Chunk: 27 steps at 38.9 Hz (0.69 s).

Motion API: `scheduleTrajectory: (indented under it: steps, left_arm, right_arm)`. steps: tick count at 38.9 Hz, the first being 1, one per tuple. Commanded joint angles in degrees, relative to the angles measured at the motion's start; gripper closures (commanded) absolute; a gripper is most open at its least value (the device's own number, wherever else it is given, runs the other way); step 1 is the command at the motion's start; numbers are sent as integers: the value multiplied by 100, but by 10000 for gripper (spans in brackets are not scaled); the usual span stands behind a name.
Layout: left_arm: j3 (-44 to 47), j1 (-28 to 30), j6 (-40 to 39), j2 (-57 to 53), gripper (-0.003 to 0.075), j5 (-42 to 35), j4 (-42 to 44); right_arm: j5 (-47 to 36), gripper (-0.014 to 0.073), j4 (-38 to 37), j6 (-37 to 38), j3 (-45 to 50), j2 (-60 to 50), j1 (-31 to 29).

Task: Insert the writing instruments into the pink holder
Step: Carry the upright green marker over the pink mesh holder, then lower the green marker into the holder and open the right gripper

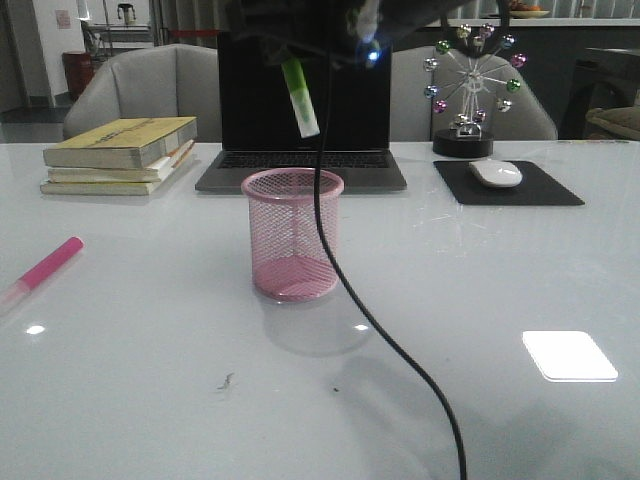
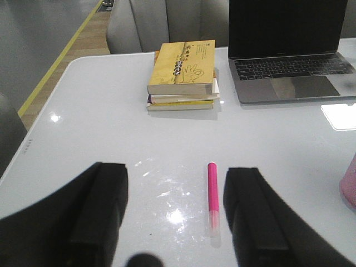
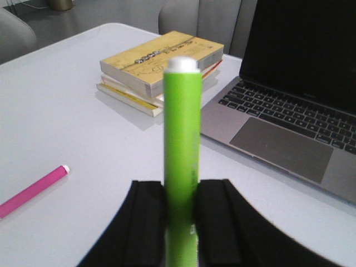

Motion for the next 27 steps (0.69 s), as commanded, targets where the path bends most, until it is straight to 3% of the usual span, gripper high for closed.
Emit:
scheduleTrajectory:
  steps: [1, 24, 27]
  left_arm:
    - [-209, -33, -26, 41, 274, -470, -60]
    - [-209, -33, -26, 41, 274, -470, -60]
    - [-209, -33, -26, 41, 274, -470, -60]
  right_arm:
    - [-577, 537, 14, 24, -147, -71, -5]
    - [-971, 530, 14, 37, -147, 599, -5]
    - [-960, 478, 14, 37, -147, 599, -5]
